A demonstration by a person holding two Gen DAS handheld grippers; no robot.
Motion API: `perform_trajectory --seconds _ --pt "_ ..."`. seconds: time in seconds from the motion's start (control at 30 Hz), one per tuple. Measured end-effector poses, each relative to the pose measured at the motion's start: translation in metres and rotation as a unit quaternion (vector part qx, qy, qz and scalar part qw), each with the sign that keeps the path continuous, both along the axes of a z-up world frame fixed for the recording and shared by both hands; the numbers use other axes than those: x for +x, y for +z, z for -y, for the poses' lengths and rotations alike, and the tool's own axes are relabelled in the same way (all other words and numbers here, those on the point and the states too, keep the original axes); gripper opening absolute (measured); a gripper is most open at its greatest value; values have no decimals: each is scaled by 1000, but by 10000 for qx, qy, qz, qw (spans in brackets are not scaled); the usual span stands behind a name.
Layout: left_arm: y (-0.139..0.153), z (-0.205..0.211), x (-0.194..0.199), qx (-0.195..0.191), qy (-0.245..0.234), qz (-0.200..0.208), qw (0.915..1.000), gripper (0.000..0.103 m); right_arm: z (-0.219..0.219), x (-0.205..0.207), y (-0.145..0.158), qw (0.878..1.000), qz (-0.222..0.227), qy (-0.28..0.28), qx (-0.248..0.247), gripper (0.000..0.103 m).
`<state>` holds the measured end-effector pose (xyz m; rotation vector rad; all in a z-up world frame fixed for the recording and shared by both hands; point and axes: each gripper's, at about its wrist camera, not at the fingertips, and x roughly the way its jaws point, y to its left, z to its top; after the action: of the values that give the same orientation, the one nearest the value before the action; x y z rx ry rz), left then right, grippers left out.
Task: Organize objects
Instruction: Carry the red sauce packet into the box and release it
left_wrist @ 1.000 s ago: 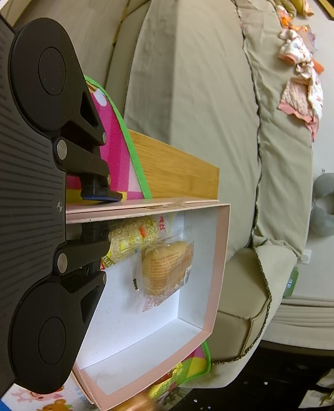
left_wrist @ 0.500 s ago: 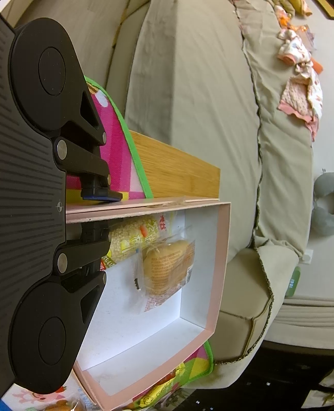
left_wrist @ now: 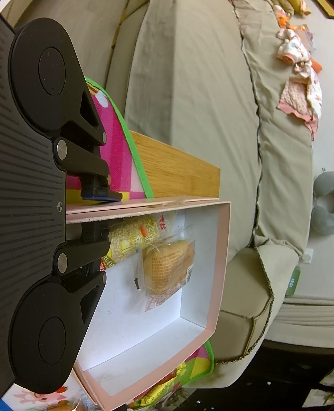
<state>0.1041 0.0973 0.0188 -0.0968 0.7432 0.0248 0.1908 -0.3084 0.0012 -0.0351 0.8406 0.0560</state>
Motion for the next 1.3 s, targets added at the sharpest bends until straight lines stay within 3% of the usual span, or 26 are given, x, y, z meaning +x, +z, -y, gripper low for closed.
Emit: perform_trajectory --seconds 0.3,0.47,0.67,0.8,1.03,1.3 --pt "1 0 -1 -27 28 11 10000 13 0 -59 40 9988 176 384 238 61" --pt "1 0 -1 -11 39 8 10000 13 -22 -98 63 9942 168 1012 320 61" --pt "1 1 -2 -22 44 14 10000 13 -70 -138 69 9790 -75 2008 336 61" --pt "1 0 -3 -61 39 22 10000 13 -100 -153 86 9642 163 2616 413 61" --pt "2 0 -3 -105 59 28 9999 13 -141 -129 123 9519 765 2839 857 61" --pt "2 0 -3 -97 40 23 9999 13 -173 -60 133 9500 837 2293 1948 62"
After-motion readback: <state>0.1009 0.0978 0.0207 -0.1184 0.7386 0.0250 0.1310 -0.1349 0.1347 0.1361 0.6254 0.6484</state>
